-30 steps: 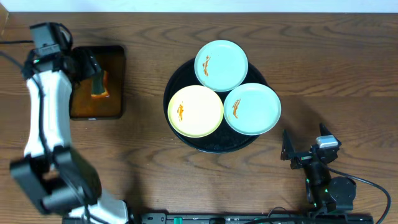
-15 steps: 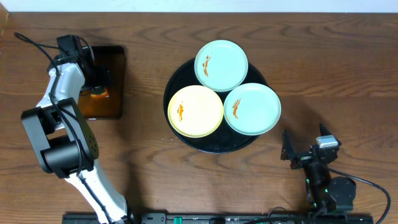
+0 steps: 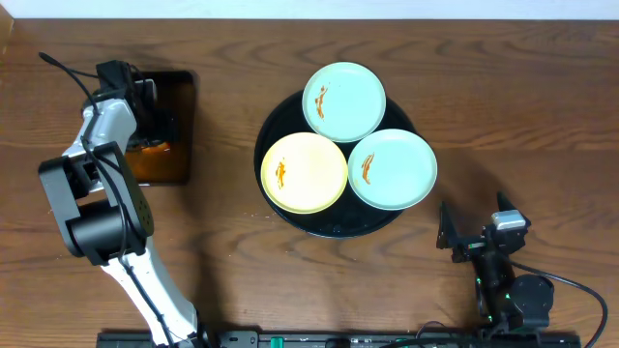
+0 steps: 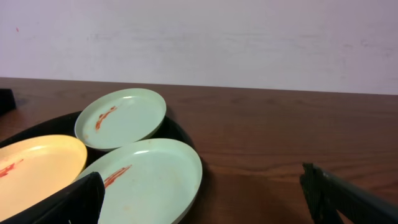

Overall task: Clean dirty plates on tray and stack at the side
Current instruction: 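Grasp the green sponge with the left gripper and lift it out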

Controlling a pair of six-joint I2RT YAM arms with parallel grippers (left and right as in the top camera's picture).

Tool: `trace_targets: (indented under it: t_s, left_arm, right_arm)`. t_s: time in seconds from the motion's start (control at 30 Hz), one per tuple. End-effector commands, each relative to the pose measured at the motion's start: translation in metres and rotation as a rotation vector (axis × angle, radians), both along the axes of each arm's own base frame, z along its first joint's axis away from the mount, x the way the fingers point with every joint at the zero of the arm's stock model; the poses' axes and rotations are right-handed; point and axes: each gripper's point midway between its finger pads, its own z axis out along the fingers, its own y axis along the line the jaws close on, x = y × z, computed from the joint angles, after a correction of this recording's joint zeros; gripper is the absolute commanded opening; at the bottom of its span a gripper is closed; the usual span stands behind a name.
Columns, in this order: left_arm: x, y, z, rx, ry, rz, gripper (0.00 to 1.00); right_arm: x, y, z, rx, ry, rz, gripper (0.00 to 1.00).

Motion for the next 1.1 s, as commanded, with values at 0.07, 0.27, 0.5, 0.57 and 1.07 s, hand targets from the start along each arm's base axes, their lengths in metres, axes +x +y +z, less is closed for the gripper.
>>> trace_targets:
  t_s: [0.07, 0.27, 0.5, 0.57, 1.07]
  left_arm:
    - [0.0, 0.001, -0.013, -0.009, 0.012, -0.01, 0.44]
    - [0.011, 0.004, 0.021, 0.001, -0.069, 0.03, 0.08]
    - [0.019, 0.007, 0.096, 0.006, -0.228, 0.117, 0.08]
    - [0.02, 0.007, 0.119, 0.011, -0.276, 0.128, 0.08]
    - [0.017, 0.016, 0.056, 0.041, -0.186, 0.154, 0.07]
  right_arm:
    - [0.0, -0.002, -0.002, -0.014, 0.002, -0.009, 0.99]
    - [0.0, -0.002, -0.002, -0.014, 0.002, -0.009, 0.99]
    - [0.0, -0.002, -0.002, -0.014, 0.002, -0.009, 0.99]
    - [0.0, -0.002, -0.002, -0.014, 0.002, -0.009, 0.99]
    - [0.0, -0.002, -0.002, -0.014, 0.002, -0.009, 0.99]
